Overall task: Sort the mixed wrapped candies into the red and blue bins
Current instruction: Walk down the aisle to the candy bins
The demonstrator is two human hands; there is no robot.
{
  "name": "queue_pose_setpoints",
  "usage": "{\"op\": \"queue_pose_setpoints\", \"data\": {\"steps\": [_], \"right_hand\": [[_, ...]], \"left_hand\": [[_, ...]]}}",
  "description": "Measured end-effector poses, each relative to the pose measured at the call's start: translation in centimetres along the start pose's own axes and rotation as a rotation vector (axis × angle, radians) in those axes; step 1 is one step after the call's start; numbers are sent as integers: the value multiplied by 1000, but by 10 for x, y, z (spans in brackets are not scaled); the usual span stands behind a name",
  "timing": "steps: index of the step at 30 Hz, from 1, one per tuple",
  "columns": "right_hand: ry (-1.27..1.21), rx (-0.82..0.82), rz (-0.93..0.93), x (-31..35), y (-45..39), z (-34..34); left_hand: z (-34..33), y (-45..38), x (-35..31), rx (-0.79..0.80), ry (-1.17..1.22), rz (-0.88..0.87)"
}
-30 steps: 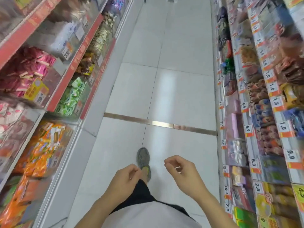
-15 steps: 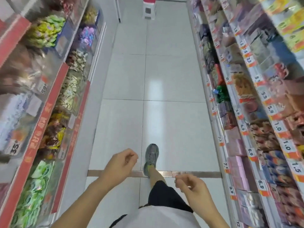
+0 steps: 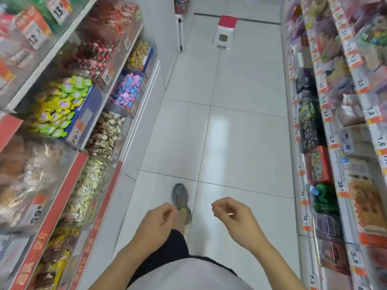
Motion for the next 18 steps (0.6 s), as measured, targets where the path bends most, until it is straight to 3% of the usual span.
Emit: {"op": "queue_pose_setpoints", "data": {"steps": [18], "right_hand": [[-148,-269,-65,190,-514,315]], "left_hand": [[128,-578,-381,138,-156,-201]]}}
Point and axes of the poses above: each hand's wrist, its own y-axis away from the middle knuckle, its own z-axis out of the back of the hand, x = y × z, the point moved 10 cm from there along -y, towards the middle knuckle, and after that the axes turned 10 degrees about y, right-handed, at the moved point
